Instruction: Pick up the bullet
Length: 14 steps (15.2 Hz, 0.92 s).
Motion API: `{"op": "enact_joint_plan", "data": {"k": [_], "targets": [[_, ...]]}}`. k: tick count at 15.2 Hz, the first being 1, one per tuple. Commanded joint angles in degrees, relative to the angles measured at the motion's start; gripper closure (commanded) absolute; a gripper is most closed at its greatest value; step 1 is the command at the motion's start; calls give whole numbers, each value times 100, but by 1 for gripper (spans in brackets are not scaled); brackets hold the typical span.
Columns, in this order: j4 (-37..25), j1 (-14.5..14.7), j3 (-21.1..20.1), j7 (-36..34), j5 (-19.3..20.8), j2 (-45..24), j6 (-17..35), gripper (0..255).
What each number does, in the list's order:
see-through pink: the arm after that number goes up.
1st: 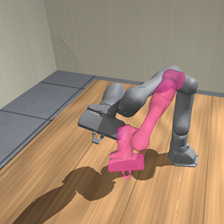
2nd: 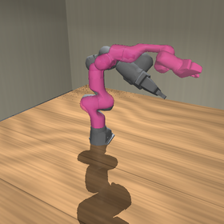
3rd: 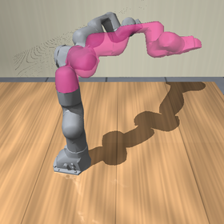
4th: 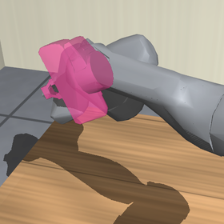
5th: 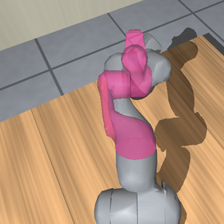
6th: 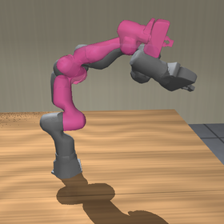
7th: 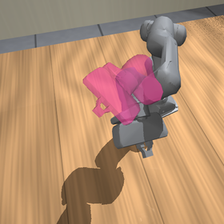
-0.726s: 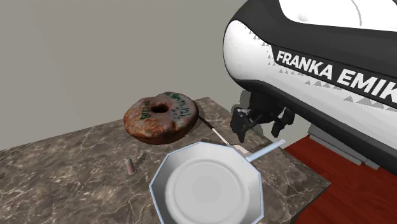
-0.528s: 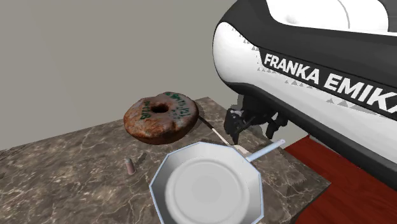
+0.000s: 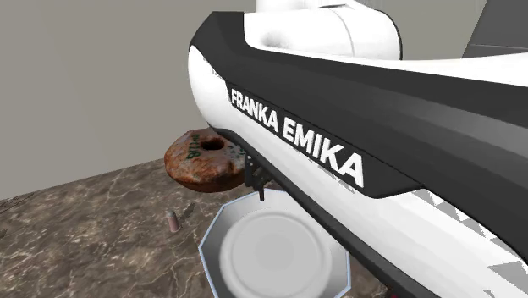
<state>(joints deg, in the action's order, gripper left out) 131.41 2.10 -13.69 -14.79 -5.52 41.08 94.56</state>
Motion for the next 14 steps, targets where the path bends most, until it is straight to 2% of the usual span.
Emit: {"op": "enact_joint_plan", "data": {"k": [1, 8, 14], "targets": [[-124, 42, -255, -333, -150, -179, 29, 0], [-761, 105, -1154, -1479, -508, -1010, 176, 0], [-1565, 63, -1960, -2533, -519, -1987, 316, 0]]}}
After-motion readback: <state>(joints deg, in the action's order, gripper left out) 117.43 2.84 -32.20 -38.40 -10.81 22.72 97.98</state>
